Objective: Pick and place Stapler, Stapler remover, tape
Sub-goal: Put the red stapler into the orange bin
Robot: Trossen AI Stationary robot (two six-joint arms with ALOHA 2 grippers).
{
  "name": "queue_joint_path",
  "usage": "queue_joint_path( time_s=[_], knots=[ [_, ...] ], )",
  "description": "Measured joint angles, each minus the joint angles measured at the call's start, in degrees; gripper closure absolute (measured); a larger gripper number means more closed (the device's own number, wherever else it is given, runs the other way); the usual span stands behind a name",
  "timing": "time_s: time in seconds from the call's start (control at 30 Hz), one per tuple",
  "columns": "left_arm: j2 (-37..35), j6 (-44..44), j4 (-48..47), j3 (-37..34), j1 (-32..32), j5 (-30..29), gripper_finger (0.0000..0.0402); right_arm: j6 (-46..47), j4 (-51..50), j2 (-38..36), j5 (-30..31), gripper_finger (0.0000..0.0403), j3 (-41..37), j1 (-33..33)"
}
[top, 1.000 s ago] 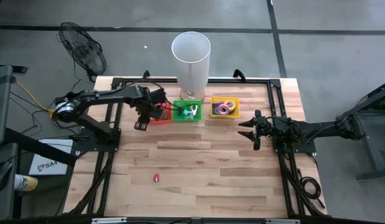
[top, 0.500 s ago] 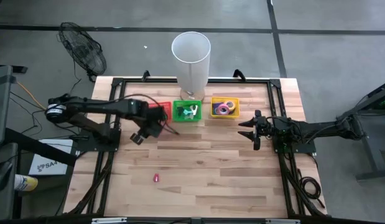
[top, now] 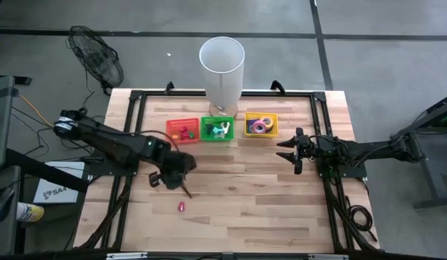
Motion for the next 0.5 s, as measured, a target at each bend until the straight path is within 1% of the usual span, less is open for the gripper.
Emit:
queue_joint_path(
  time_s=[0.1, 0.23, 0.5],
  knots=[
    [0.22, 0.0, 1.54, 0.02, -3.03, -1.51, 0.0265, 0.01, 0.0, 0.0, 0.0, 0.0219, 0.01, 0.01],
    [3.11, 0.0, 1.92, 0.04, -6.59, -3.66, 0.0265, 0.0, 0.0, 0.0, 0.0, 0.0219, 0.0, 0.0],
    [12.56, 0.47, 5.24, 0.04, -11.79, -4.4, 0.0265, -0.01, -0.04, 0.01, 0.01, 0.0219, 0.0, 0.0]
  ],
)
